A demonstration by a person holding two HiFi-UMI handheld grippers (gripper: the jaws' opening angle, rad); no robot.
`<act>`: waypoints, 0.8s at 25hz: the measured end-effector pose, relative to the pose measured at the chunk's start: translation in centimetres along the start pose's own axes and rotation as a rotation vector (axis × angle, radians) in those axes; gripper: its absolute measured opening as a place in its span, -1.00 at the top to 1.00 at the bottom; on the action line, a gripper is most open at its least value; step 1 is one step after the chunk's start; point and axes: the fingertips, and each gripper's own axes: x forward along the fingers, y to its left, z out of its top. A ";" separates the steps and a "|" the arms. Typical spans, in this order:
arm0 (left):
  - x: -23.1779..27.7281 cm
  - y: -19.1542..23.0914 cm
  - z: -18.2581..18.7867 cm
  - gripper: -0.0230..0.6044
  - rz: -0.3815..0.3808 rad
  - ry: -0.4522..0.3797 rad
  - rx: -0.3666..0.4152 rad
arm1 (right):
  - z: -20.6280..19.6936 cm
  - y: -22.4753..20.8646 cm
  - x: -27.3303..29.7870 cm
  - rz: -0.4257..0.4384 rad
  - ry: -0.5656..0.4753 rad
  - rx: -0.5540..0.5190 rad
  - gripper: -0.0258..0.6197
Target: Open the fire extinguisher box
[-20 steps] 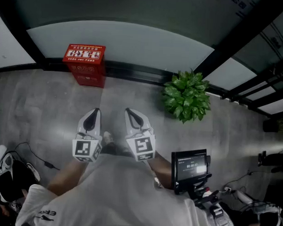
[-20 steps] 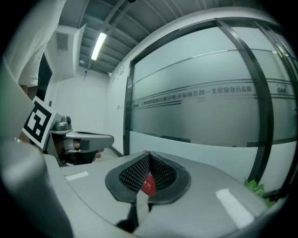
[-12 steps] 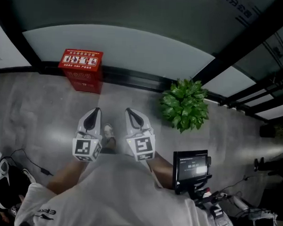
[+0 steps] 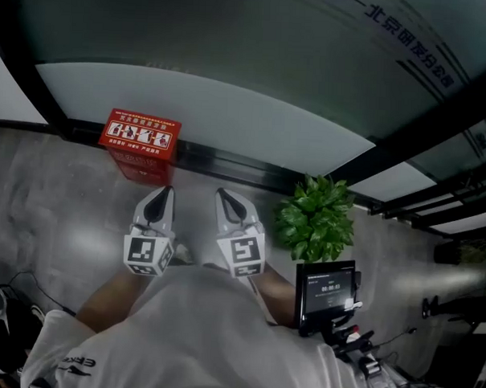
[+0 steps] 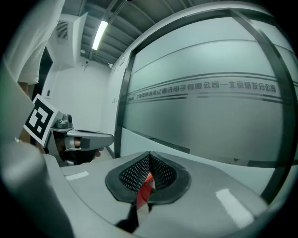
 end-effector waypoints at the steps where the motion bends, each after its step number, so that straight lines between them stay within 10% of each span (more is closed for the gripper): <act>1: 0.9 0.9 0.3 0.92 0.004 -0.002 0.000 | 0.3 -0.2 1.2 0.002 0.002 -0.003 0.88; 10: 5.0 6.8 0.3 0.92 0.102 0.006 -0.026 | 1.3 -0.8 9.0 0.078 -0.003 -0.040 0.88; 20: 9.5 12.9 -2.1 0.92 0.407 0.035 -0.018 | 0.9 -2.4 18.6 0.338 -0.008 -0.060 0.88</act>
